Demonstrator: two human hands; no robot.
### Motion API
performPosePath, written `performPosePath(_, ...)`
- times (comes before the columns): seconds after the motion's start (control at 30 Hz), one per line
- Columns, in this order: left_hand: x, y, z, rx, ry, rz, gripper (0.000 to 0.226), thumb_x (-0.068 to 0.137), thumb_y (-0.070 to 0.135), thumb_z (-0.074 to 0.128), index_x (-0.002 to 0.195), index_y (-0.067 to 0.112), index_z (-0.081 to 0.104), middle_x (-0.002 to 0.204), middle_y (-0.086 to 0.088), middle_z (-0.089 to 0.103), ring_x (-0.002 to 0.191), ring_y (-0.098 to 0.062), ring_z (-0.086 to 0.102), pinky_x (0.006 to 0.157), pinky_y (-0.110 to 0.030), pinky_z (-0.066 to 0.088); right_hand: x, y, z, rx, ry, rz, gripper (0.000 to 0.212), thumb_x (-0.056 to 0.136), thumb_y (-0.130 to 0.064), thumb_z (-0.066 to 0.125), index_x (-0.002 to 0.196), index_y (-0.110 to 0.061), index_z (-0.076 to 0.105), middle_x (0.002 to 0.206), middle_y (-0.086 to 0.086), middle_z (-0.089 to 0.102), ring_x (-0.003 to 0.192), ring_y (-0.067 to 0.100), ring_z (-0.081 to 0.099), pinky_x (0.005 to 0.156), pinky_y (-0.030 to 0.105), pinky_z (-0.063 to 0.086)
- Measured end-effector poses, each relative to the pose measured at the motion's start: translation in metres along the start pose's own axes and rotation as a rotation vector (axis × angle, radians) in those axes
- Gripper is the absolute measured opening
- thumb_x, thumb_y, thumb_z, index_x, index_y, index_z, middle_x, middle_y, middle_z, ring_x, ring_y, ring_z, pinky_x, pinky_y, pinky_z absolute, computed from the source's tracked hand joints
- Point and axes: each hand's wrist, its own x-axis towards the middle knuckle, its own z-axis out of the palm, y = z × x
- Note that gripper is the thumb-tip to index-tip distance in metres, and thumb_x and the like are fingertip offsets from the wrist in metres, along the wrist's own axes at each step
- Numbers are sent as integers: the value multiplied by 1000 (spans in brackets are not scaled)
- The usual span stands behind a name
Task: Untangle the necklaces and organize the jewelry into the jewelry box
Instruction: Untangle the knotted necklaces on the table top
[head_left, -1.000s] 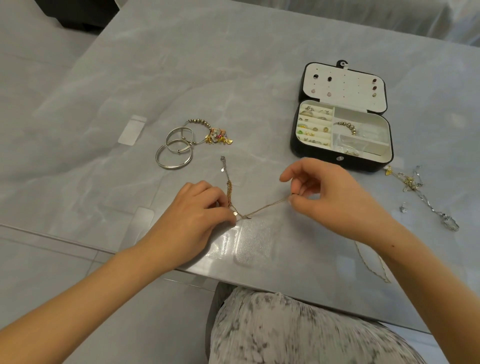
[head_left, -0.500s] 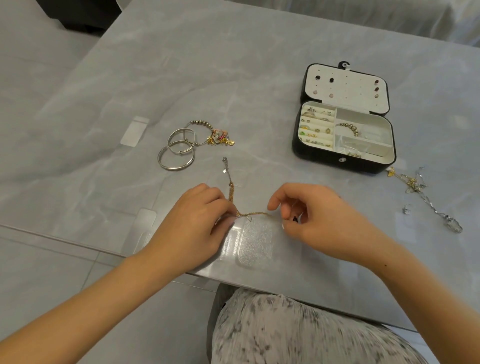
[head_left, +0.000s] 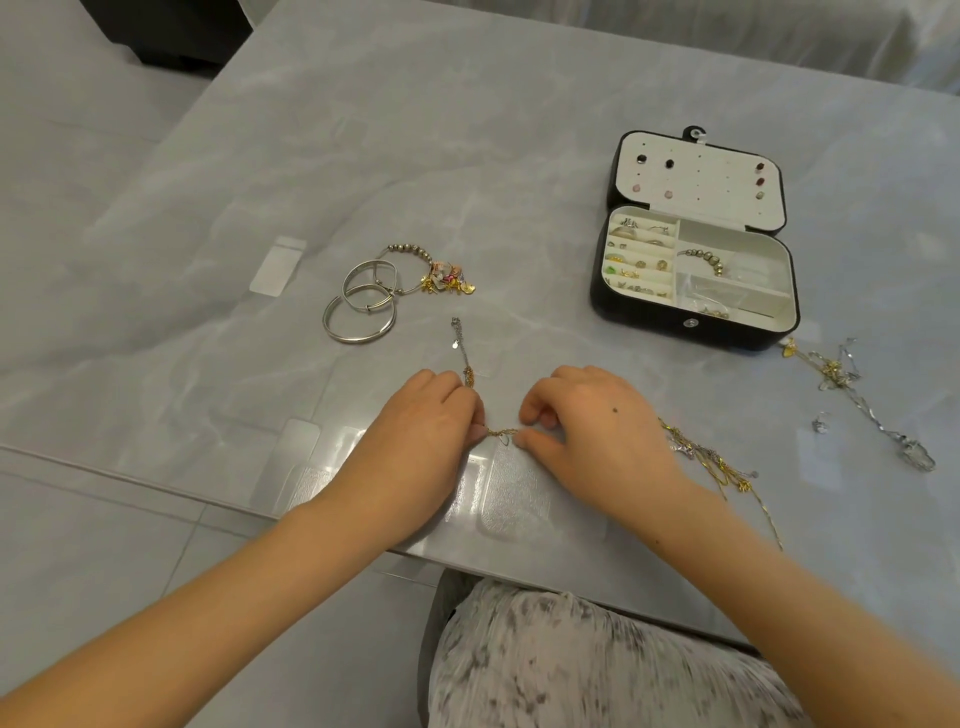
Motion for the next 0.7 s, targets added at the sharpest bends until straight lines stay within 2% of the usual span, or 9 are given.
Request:
performPosePath(0.13, 0, -2, -8, -124, 5, -96, 14, 89, 13, 57, 76, 8, 59, 72, 0, 55, 70, -21, 50, 63, -22, 30, 2, 2, 6, 36, -19, 1, 11, 90, -26, 54, 88, -18, 62, 91, -3, 57, 90, 19, 51, 80, 30, 39)
performPosePath(0.27, -1, -5, -14, -195, -1, -141, 10, 92, 12, 55, 83, 8, 58, 74, 10, 49, 71, -10, 42, 70, -10, 34, -2, 4, 7, 148, 18, -6, 9, 89, -23, 56, 81, -19, 57, 76, -12, 44, 81, 14, 46, 70, 24, 31)
performPosePath(0.37, 0, -5, -18, -239, -5, -170, 10, 91, 13, 55, 82, 10, 58, 71, 18, 47, 68, 0, 45, 70, -6, 34, -7, 5, 2, 256, 40, -30, 13, 87, -17, 59, 77, -21, 53, 73, -14, 45, 77, 12, 44, 69, 22, 30)
performPosePath(0.43, 0, -4, -19, -285, 1, -198, 11, 91, 13, 55, 80, 14, 57, 72, 18, 49, 70, 3, 47, 70, -5, 34, -9, 6, 0, 301, 31, -48, 13, 87, -15, 59, 77, -21, 53, 75, -11, 50, 76, 9, 45, 70, 17, 33)
performPosePath(0.53, 0, -3, -20, -379, 12, -256, 11, 90, 13, 57, 80, 17, 57, 77, 15, 55, 76, 3, 51, 68, -5, 35, -10, 7, 2, 329, 5, -53, 9, 86, -12, 59, 79, -16, 55, 67, -14, 48, 65, 2, 44, 64, 10, 33)
performPosePath(0.7, 2, -4, -21, -489, 16, -299, 12, 91, 15, 55, 81, 20, 56, 74, 14, 58, 73, 4, 52, 63, -7, 37, -10, 8, 6, 289, -54, -59, 4, 84, -12, 62, 82, -16, 60, 64, -13, 52, 61, 3, 47, 62, 11, 35)
